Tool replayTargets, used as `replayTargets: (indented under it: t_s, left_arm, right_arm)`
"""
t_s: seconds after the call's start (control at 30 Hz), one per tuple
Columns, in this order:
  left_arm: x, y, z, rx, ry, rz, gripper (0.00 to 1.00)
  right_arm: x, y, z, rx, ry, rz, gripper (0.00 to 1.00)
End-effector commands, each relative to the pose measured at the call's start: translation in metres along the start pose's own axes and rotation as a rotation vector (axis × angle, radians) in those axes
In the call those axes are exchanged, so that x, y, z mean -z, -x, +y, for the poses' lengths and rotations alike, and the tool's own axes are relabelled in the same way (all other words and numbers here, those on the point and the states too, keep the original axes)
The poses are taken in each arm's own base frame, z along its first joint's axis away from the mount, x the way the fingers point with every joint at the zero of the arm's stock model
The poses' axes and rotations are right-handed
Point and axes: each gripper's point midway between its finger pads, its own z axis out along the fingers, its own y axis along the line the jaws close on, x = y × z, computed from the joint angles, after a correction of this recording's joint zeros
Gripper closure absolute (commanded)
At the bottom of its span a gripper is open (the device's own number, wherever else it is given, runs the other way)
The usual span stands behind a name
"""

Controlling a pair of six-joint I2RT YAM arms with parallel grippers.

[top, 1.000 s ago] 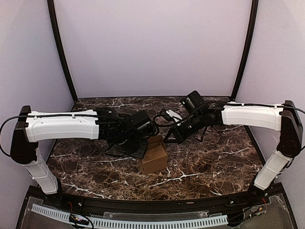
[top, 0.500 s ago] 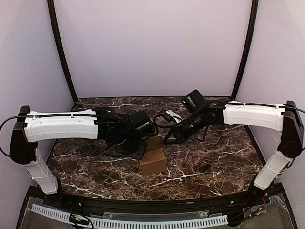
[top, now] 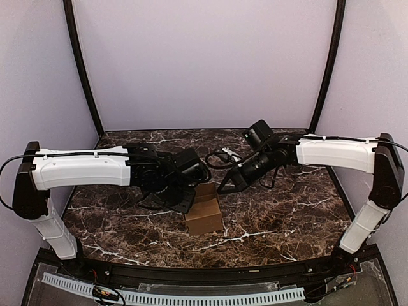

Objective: Fold the paper box

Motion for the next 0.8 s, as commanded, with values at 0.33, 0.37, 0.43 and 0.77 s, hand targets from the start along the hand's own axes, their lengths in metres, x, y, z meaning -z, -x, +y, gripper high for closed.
replayTargets:
  t_s: [0.33,0.37,0.43,0.77]
  left_arm:
    - [0.015,0.001,0.008,-0.014,0.007,-0.023,0.99]
    - [0.015,0.001,0.008,-0.017,0.007,-0.024,0.99]
    - [0.015,0.001,0.009,-0.020,0.009,-0.024,0.99]
    - [0.017,0.003,0.008,-0.019,0.004,-0.036,0.99]
  right_arm:
    - [0.026,0.005,-0.025,0.112,-0.106,-0.046,0.82]
    - [0.031,0.005,-0.027,0.121,-0.119,-0.052,0.80]
    - [0.041,0.008,-0.030,0.137,-0.145,-0.069,0.75]
    - [0.052,-0.010,0.020,0.632,-0.088,-0.046,0.66]
